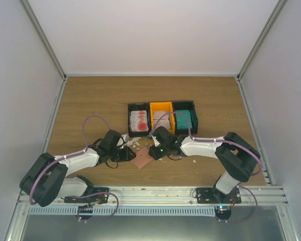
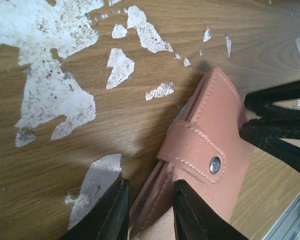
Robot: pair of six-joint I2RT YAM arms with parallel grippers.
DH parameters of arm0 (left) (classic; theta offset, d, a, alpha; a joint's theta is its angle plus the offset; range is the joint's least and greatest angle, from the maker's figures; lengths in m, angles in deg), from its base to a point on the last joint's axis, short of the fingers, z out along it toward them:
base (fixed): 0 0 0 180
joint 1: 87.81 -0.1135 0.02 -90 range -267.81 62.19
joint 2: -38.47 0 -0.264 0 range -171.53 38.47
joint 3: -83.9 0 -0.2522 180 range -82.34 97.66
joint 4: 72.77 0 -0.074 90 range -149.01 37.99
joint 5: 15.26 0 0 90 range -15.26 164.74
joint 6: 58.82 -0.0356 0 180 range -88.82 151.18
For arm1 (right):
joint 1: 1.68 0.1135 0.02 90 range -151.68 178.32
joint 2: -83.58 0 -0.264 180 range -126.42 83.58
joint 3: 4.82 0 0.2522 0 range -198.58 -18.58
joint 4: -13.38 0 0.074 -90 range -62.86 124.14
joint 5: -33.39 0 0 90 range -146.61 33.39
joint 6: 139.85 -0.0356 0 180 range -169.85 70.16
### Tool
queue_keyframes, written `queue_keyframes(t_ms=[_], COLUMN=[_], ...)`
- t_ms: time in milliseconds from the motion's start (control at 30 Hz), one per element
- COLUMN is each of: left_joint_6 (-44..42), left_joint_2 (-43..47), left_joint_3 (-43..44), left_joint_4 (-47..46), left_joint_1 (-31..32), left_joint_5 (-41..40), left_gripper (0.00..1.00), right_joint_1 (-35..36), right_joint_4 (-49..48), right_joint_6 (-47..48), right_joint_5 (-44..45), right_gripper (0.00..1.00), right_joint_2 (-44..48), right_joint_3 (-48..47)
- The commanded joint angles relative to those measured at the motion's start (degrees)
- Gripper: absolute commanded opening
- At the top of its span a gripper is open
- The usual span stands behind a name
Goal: Put the credit cards into the card holder
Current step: Move the card holder to the center of the board, then adjust the card holder at the center of the board.
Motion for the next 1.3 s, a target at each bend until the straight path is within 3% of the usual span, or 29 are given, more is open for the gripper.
queue_keyframes(t_ms=[0,100,267,333,433,600,900,1267], left_joint_6=[-0.5,-0.1,1.3,2.2,3.7,6.5,10.2,4.5], left_joint_2=[-1.0,0.0,3.4,5.5,7.6,10.7,10.2,-4.3], left_joint_3=[1.3,1.9,2.1,1.0,-1.4,-4.5,-7.9,1.1], left_joint_4=[-1.1,0.2,3.9,4.6,4.7,4.9,-4.5,-6.9], left_joint_1=[0.8,0.9,1.0,1.0,1.0,1.1,3.2,4.7], left_joint_5=[-2.3,-4.0,-5.1,-4.8,-3.1,1.3,12.3,8.5], left_gripper=[0.30,0.37,0.54,0.57,0.57,0.53,0.37,0.14], right_joint_1=[0.5,0.6,0.6,0.6,0.6,0.6,0.6,0.6], right_joint_4=[2.1,1.6,1.7,2.3,5.0,7.1,5.9,5.2], right_joint_6=[-2.2,-4.4,-8.3,-9.8,-9.5,-2.7,1.6,-0.6], right_joint_5=[-2.7,-6.0,-14.1,-15.6,-9.7,1.4,3.9,3.2], right_gripper=[0.23,0.17,0.18,0.24,0.41,0.46,0.49,0.44], right_joint_2=[3.8,6.3,10.3,12.3,14.4,10.7,1.9,4.6], right_joint_3=[5.4,9.0,12.1,12.2,9.8,3.2,-2.7,2.0])
